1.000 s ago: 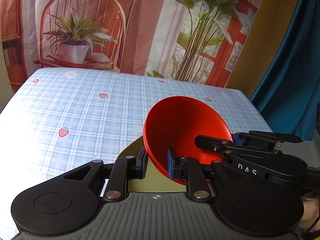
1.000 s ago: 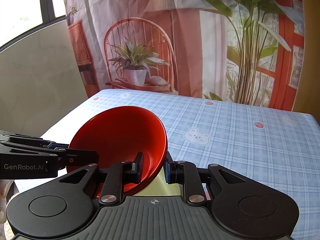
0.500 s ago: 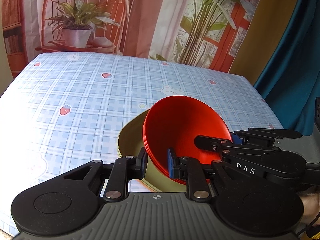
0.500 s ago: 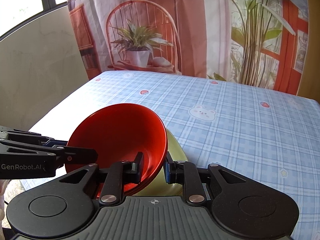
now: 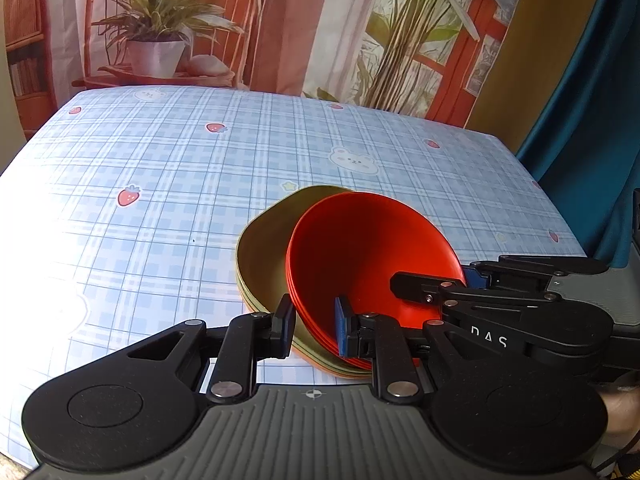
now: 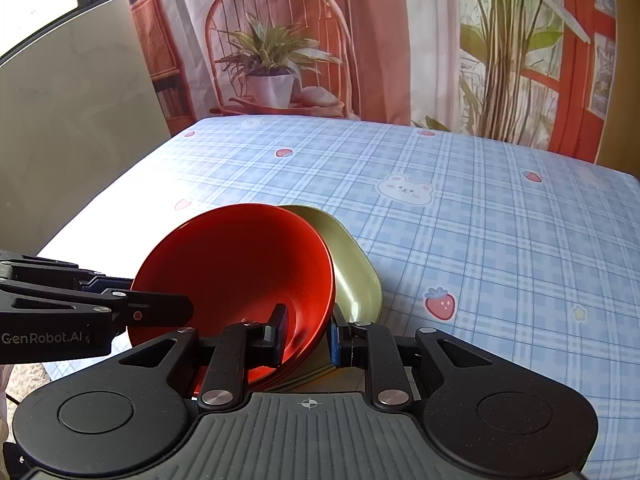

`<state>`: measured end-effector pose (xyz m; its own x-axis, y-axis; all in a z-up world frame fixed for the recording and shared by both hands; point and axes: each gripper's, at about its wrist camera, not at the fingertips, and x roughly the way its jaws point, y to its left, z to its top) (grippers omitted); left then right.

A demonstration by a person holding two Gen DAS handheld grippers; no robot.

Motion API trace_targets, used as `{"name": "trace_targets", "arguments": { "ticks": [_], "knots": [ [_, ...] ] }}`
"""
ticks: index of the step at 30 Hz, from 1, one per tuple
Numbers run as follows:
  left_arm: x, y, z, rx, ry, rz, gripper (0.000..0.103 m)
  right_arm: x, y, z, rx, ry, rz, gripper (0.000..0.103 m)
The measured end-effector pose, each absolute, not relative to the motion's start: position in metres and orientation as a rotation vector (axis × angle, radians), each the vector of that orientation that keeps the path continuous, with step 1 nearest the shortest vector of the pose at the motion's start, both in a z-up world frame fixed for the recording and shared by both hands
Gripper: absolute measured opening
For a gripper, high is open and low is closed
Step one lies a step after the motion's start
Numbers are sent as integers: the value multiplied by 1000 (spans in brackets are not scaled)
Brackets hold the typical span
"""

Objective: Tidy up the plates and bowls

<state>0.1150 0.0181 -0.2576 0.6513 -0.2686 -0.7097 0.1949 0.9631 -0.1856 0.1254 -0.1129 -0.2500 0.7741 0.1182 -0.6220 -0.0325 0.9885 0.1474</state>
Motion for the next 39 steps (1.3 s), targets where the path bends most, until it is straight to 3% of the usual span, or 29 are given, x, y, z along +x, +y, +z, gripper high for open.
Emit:
{"name": "trace_targets", "arguments": {
  "ticks": [11, 16, 21, 27, 31, 34, 39],
  "knots": [
    [116, 16, -257, -89, 807, -251, 21, 127, -114, -255, 143, 686, 71, 23],
    [114, 17, -251, -74, 786, -245, 35, 122, -115, -247, 139, 656, 65, 27],
    [109, 19, -234, -78, 749, -248, 42, 115, -122, -231, 166, 617, 56, 36],
    [97, 18, -208, -39, 688, -236, 58, 97, -138, -203, 192, 566, 20, 50],
    [86, 18, -187, -28, 646, -206, 83, 77, -148, -180, 195, 518, -8, 75],
    [76, 16, -168, 12, 602, -160, 93, 60, -153, -161, 211, 472, -20, 96],
    [56, 18, -133, 23, 530, -94, 103, 28, -152, -129, 196, 393, -32, 103]
  ]
}}
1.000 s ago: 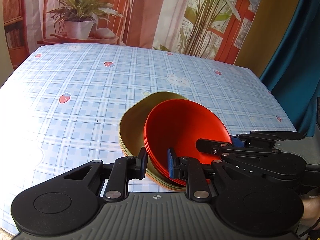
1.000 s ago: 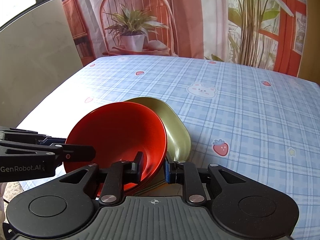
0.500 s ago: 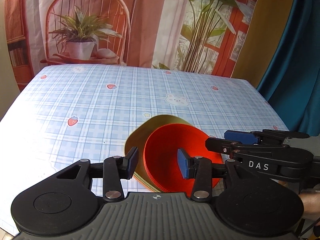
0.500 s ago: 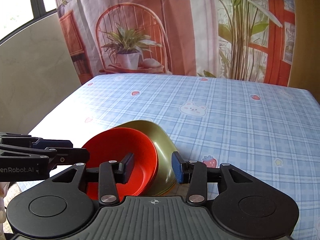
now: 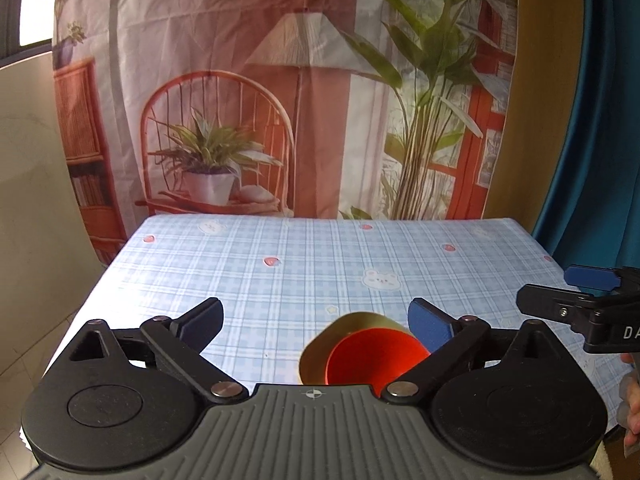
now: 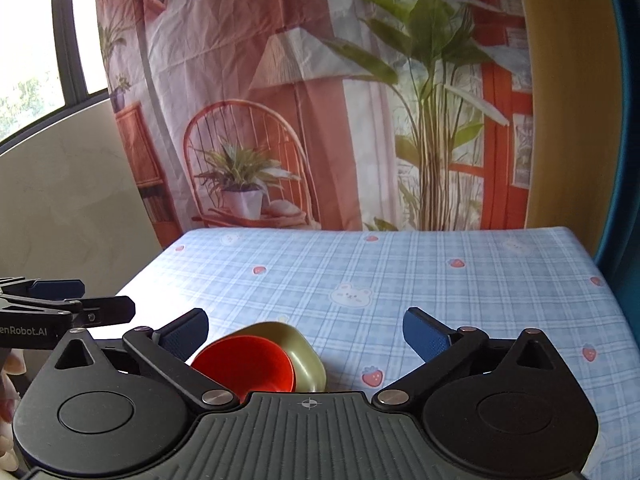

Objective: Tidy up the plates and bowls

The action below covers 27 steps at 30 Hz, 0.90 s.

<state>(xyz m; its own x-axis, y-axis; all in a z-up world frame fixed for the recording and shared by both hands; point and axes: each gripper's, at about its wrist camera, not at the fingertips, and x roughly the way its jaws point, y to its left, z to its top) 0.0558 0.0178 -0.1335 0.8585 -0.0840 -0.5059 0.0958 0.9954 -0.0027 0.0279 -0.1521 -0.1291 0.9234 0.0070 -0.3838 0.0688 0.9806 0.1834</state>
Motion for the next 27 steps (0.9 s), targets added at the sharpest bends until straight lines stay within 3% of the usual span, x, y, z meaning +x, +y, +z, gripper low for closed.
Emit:
{"name": "trace_targets", "arguments": {
  "ticks": [13, 27],
  "knots": [
    [-13, 17, -67, 54, 358, 8, 103, -37, -131, -67, 114, 259, -81, 103],
    [-27, 27, -67, 9, 362, 40, 103, -53, -135, -61, 137, 249, -127, 103]
  ]
}}
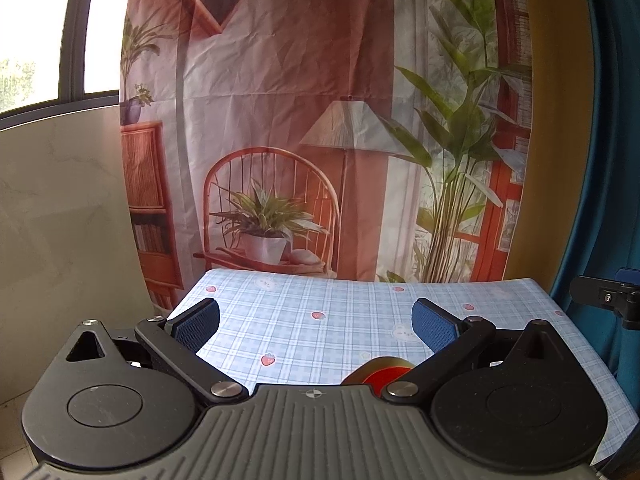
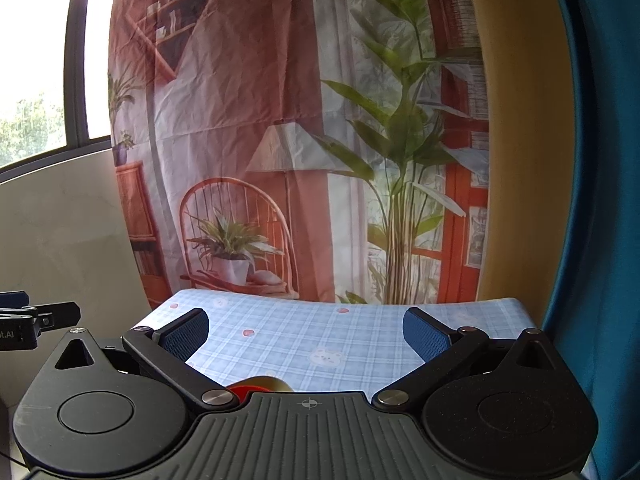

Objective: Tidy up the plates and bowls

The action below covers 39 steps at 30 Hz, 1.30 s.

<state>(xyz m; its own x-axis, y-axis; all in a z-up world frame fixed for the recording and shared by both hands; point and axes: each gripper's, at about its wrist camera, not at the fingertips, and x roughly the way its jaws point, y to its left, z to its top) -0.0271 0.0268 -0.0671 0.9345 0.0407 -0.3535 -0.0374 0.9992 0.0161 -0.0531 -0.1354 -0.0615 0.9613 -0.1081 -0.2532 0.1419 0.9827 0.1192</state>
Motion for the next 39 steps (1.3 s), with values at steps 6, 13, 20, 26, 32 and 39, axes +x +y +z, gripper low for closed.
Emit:
{"name": "trace_targets", "arguments": {
  "ticks": [6, 13, 20, 26, 32, 39],
  "knots": [
    [-27, 28, -68, 10, 369, 56, 103, -51, -137, -66, 142, 265, -139, 103],
    [-28, 27, -66, 5, 367, 50, 103, -51, -136, -68, 142, 267, -143, 103],
    [-28, 30, -66, -6, 373, 44, 103, -51, -138, -67, 144, 267, -144, 103],
    [-27, 29, -67, -9, 378, 42, 103, -51, -139, -67, 143, 270, -143, 103],
    [-27, 31, -66, -11, 381, 42, 103, -51, -139, -67, 143, 269, -143, 103],
    [-27, 31, -66, -13, 381, 43, 103, -51, -141, -67, 143, 270, -149, 103]
  ]
}}
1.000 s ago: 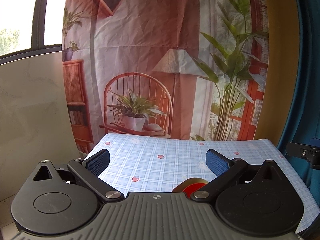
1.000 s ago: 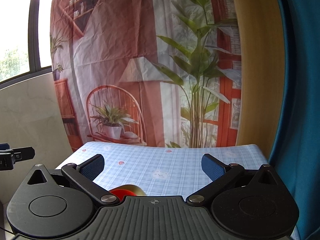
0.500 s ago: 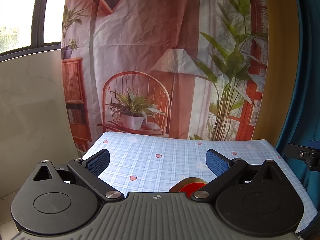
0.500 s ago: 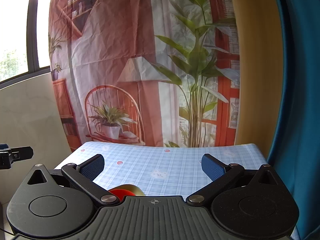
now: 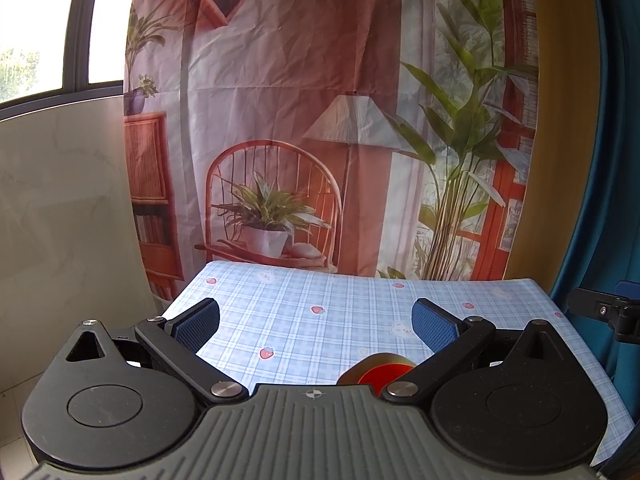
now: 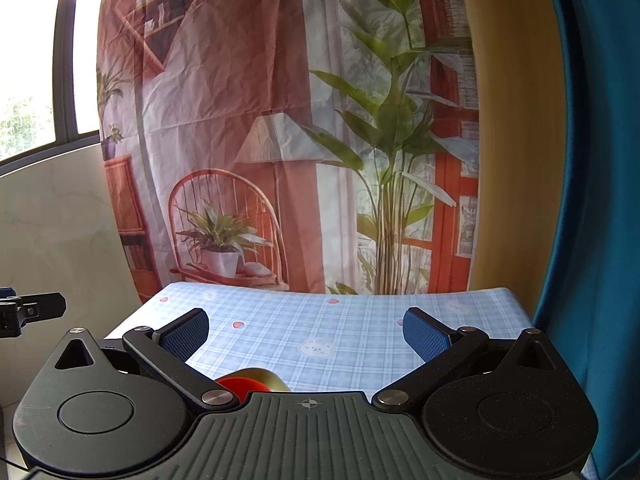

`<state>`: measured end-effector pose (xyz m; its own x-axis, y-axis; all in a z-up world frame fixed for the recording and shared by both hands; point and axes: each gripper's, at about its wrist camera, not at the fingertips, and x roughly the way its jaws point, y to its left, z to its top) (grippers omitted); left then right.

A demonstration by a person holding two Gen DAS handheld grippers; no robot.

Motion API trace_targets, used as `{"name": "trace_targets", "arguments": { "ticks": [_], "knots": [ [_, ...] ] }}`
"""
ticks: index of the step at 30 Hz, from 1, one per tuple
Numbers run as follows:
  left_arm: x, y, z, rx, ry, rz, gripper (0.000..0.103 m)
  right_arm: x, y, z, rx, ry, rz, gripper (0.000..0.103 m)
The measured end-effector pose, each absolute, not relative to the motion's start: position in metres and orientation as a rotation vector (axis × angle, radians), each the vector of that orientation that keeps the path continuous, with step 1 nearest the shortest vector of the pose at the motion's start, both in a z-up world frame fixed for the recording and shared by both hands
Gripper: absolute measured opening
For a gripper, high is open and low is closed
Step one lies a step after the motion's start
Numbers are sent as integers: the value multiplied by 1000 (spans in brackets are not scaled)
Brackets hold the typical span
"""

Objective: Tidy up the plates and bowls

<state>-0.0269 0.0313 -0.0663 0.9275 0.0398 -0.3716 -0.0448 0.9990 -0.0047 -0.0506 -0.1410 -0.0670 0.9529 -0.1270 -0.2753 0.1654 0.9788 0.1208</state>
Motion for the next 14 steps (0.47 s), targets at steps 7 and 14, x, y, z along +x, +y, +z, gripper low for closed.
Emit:
{"name": "trace_targets", "arguments": {
  "ticks": [7, 14],
  "knots": [
    [-27, 32, -66, -17, 374, 42, 103, -51, -141, -67, 136, 268, -155, 103],
    [-29, 29, -66, -8, 364, 31, 103, -51, -140, -66, 140, 267, -155, 103]
  ]
}}
